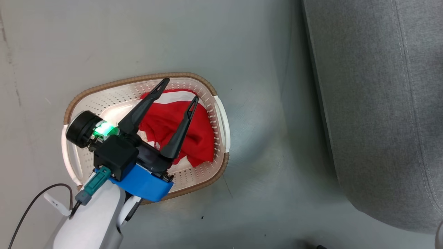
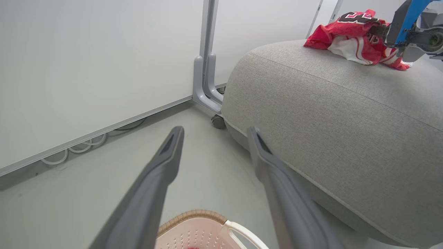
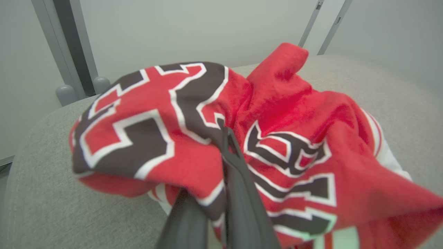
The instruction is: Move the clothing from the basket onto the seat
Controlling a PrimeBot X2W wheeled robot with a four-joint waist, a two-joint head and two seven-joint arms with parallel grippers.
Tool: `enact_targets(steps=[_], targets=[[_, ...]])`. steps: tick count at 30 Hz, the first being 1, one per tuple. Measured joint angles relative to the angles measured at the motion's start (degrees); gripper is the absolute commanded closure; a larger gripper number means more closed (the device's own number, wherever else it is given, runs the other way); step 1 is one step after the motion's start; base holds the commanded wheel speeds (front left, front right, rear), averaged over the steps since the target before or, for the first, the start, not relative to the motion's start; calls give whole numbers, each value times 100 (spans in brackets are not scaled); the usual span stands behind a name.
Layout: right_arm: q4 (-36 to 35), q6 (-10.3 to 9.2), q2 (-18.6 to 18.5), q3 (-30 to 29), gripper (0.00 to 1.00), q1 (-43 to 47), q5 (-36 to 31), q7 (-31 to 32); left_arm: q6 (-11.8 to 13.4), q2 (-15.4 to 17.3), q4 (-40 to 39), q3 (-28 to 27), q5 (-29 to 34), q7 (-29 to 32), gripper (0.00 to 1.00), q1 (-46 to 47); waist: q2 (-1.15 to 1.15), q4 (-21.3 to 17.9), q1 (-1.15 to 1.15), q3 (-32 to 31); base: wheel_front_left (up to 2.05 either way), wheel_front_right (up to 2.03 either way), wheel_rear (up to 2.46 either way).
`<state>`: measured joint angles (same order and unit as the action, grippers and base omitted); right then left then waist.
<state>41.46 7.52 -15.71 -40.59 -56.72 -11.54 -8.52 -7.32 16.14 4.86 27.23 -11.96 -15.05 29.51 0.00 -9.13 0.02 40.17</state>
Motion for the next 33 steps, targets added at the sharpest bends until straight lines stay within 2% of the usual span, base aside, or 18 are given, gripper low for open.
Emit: enact_targets(steps=[4,5,6,7,8,9,15,23,33], targets=[[36,0,96,-162,100,73,-166,-32,0,-27,9,-74,0,0,0,10,0,19,0,-62,0,0,0],[36,0,101,-190,91,75,-202,-31,0,-41,23,-78,0,0,0,10,0,19,0,-88,0,0,0],[32,0,111,-213,71,76,-243,-30,0,-53,34,-82,0,0,0,10,0,20,0,-118,0,0,0],[26,0,125,-231,57,87,-283,-30,0,-68,56,-81,0,0,0,10,0,22,0,-153,0,0,0],[21,0,146,-243,20,108,-328,-23,0,-90,76,-76,-3,0,0,9,0,26,0,-192,0,0,0],[8,0,165,-240,0,144,-376,-18,0,-104,93,-74,-10,0,0,7,0,30,-1,-237,0,0,0],[81,1,250,224,0,463,-303,24,0,-294,314,-216,-158,-1,0,-193,0,55,-2,-658,0,0,0],[-16,0,232,1071,0,1139,-73,65,0,-474,661,-470,-348,-1,0,-767,0,68,-3,-1583,0,0,0],[-829,0,381,2207,0,2350,531,-13,0,-789,1046,-1069,-517,0,0,-1675,0,65,-4,-2843,0,0,0]])
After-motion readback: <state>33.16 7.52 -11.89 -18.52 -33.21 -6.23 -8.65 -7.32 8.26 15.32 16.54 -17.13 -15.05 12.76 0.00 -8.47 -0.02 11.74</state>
